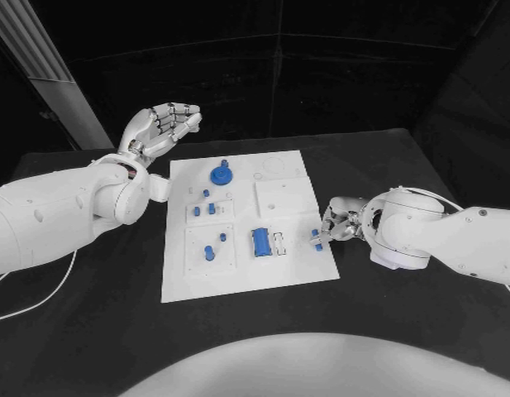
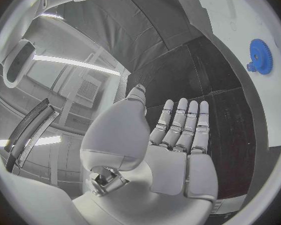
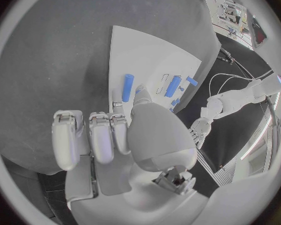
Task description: Assemble the parts on the task board
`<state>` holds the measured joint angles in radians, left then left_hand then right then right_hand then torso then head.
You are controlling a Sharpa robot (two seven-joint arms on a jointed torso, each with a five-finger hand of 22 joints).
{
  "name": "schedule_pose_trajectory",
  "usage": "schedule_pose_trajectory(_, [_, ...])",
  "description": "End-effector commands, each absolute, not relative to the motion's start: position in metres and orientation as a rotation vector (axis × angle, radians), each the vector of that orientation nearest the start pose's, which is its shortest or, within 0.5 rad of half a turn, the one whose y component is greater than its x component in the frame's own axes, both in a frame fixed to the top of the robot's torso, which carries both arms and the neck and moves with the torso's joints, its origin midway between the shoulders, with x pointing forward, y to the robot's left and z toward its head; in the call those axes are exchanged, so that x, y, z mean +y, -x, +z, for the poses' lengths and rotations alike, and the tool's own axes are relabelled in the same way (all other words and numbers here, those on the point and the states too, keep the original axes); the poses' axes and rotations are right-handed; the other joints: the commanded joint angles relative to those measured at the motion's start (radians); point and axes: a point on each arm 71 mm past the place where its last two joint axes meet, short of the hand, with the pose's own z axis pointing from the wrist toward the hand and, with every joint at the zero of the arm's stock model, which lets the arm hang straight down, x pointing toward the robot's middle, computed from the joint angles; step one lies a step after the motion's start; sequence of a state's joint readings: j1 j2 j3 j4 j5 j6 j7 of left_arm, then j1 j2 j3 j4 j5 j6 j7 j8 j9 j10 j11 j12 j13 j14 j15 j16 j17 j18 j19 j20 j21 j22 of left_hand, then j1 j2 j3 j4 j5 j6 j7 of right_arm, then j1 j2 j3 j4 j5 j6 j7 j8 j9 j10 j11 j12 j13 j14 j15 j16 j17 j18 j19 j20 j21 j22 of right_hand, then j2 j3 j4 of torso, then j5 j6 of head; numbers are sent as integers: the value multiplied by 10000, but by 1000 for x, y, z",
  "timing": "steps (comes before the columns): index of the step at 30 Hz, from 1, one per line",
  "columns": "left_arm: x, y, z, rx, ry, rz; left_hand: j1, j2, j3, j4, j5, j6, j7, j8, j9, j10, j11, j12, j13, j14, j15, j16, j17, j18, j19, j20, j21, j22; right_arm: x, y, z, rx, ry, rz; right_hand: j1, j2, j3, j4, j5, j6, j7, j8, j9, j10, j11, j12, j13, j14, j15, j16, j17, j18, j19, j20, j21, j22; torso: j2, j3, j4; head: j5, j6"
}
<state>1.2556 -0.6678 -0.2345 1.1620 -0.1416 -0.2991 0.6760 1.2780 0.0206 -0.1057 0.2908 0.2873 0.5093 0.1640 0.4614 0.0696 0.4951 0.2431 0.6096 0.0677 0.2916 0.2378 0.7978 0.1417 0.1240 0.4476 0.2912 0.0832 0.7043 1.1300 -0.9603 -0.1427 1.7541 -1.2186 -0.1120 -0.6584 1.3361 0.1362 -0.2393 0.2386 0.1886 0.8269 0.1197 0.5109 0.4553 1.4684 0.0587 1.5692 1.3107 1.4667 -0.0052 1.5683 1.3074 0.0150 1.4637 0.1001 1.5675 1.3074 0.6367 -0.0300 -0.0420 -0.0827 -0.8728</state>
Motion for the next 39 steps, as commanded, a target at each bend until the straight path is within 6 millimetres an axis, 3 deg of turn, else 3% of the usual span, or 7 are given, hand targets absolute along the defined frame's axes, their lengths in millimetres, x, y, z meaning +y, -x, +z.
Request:
schedule_pose_trajectory(1, [226, -530, -199, 11826, 6200, -15229, -15, 95, -45, 14, 60, -72, 1168, 67, -12, -85, 1, 51, -14, -43, -1, 68, -6, -175, -4, -3, -38, -16, -221, -404, -264, 22857, -1908, 2560, 159, 49, 79, -99, -69, 61, -19, 32, -38, 1024, -79, 16, 2601, 1041, -61, 24, 2634, -150, 1071, -16, 33, 2634, 11, -1, 9, 25, 2])
schedule_pose_trajectory(22, [227, -530, -199, 11830, 6207, -15227, -15, 95, -45, 14, 60, -72, 1168, 67, -12, -85, 1, 51, -14, -43, -1, 68, -6, -175, -4, -3, -38, -16, -215, -406, -274, 23693, -1280, 1946, 613, 133, 516, -534, -139, -46, 4, -119, -273, 1024, -65, 16, 2601, 1041, -38, 24, 2634, -150, 1071, -9, 33, 2634, 4, 6, -13, 61, 2])
schedule_pose_trajectory(35, [227, -530, -199, 11839, 6211, -15231, -6, 106, -58, 14, 72, -73, 1167, 78, -12, -88, 0, 69, -15, -44, -2, 83, -29, -175, -7, -2, -41, -22, -214, -406, -273, 23600, -1288, 2147, 1571, 255, 1545, -1517, 43, -201, 139, -550, -834, 1024, 59, 16, 2601, 1041, 38, 24, 2634, -150, 1071, 47, 33, 2634, -9, 3, -5, 60, 2])
schedule_pose_trajectory(39, [227, -530, -199, 11839, 6215, -15224, -6, 106, -58, 14, 72, -73, 1167, 78, -12, -88, 0, 69, -15, -44, -2, 83, -29, -175, -7, -2, -41, -22, -212, -406, -272, 23383, -1397, 2420, 1560, 224, 1813, -1672, 120, -191, 201, -750, -1078, 1024, 121, 16, 2601, 1041, 92, 24, 2634, -150, 1071, 91, 33, 2634, -3, 1, 0, 67, 2])
